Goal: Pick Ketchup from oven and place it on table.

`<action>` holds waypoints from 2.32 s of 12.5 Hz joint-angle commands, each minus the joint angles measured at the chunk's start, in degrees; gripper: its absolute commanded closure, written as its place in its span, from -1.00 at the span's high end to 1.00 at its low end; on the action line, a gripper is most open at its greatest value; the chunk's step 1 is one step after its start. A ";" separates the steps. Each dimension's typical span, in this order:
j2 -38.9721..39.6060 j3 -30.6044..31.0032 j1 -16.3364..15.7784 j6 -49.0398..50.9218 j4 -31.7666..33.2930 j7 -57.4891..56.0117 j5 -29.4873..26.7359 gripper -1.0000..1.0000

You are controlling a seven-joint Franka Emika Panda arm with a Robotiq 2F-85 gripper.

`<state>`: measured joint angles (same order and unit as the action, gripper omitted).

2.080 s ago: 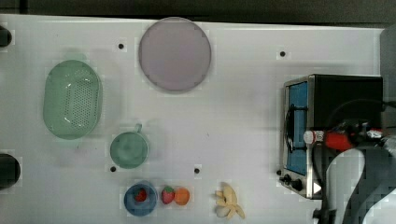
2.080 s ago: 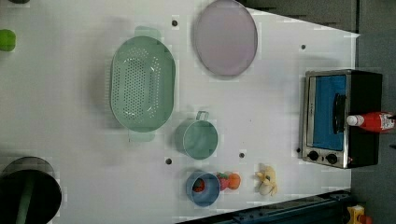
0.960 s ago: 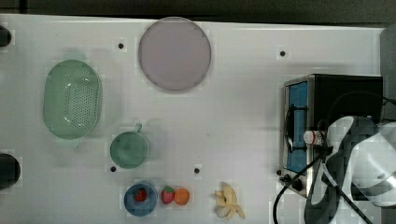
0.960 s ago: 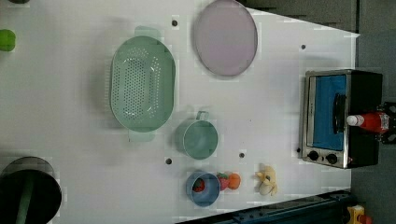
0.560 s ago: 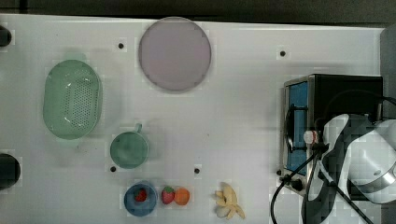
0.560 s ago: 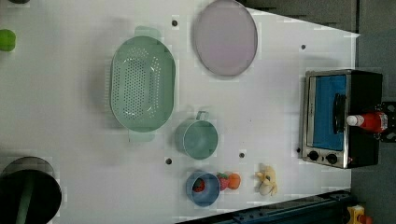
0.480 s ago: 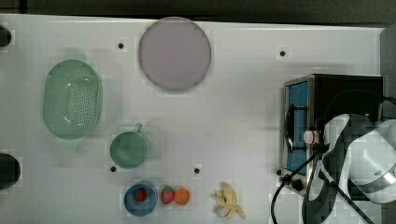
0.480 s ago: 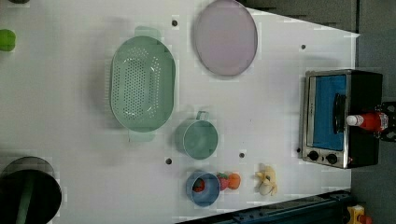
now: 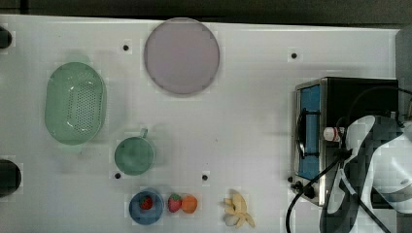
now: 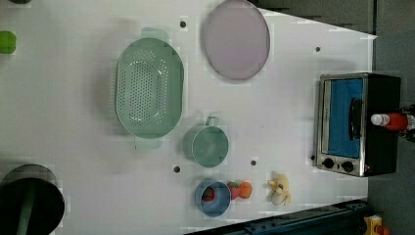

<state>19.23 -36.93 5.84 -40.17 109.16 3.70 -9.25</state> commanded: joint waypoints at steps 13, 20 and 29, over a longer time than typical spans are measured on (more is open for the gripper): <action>-17.15 23.24 -12.31 32.18 -16.65 -7.96 5.01 0.29; -16.43 31.56 -12.71 23.02 4.35 6.57 7.37 0.29; -1.59 30.66 -12.59 -9.54 20.82 6.61 7.36 0.29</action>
<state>20.53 -7.42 -7.38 -48.85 132.27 7.90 -1.65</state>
